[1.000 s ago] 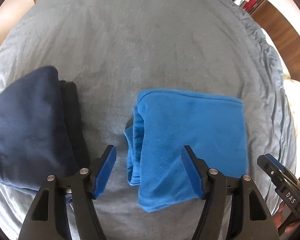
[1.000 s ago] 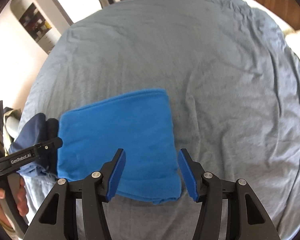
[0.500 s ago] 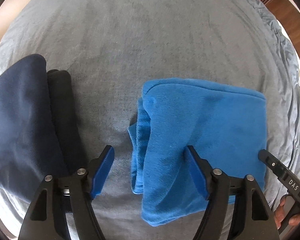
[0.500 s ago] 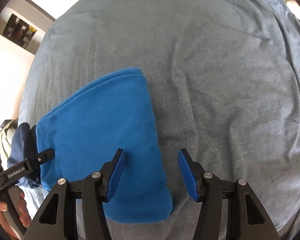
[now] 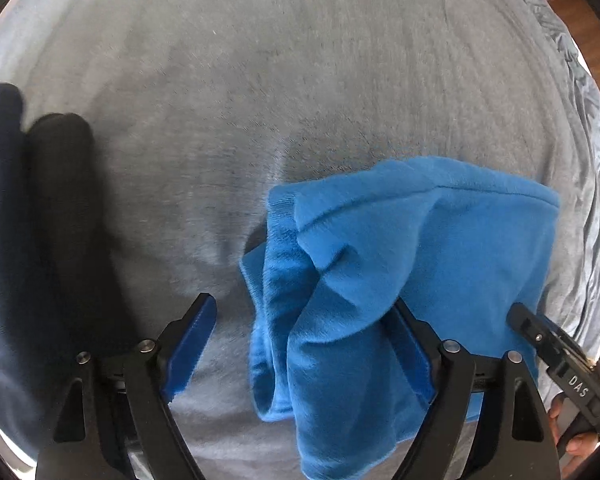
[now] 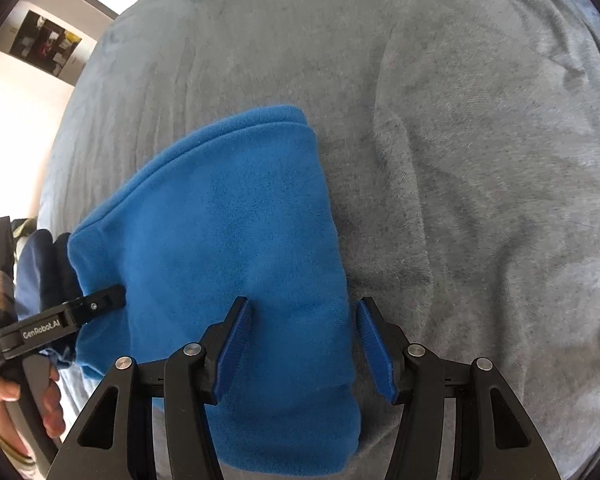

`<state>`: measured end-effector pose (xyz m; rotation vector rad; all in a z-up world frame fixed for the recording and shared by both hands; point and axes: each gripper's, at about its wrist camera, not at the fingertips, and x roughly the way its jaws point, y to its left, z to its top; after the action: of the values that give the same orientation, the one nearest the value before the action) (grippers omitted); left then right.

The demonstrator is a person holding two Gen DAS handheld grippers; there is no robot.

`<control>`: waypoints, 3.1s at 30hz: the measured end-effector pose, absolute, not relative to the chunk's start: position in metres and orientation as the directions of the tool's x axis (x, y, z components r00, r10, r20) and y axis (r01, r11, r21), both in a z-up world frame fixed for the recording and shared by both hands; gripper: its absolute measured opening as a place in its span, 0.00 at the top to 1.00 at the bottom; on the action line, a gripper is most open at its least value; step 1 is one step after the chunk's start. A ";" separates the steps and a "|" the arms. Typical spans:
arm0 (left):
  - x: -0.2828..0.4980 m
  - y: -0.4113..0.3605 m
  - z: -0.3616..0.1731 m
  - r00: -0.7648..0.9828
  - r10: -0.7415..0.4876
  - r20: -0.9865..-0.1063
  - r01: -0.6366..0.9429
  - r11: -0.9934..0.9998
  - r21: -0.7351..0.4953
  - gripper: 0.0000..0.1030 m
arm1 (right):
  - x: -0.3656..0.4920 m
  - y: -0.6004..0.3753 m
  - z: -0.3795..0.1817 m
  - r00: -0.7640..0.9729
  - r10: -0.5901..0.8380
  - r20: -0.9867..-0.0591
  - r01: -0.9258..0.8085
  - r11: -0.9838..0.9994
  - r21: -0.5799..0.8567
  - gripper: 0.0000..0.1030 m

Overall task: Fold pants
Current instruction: 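Grasp the folded bundle with the left gripper while the right gripper pinches its edge, then carry the bundle onto the navy clothes stack and open both grippers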

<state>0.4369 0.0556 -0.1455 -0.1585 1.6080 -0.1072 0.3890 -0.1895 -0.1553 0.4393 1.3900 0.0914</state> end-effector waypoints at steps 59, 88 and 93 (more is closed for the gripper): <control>0.325 0.388 0.039 0.498 -0.301 -0.813 -0.221 0.862 -0.456 0.66 | 0.376 0.120 0.031 0.387 0.433 -0.814 -0.356 0.885 0.301 0.80; 0.339 0.402 0.034 0.346 -0.083 -0.934 -0.158 0.977 -0.146 0.40 | 0.392 0.164 -0.014 0.389 0.184 -0.903 -0.340 0.939 0.045 0.66; 0.333 0.391 0.058 0.413 -0.044 -0.910 -0.169 0.978 -0.124 0.41 | 0.382 0.150 0.005 0.414 0.175 -0.893 -0.315 0.948 0.040 0.66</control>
<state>0.3334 0.3906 0.0582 -0.2088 1.1452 0.0791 0.3819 0.1497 0.0050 -0.1414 1.1021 0.3090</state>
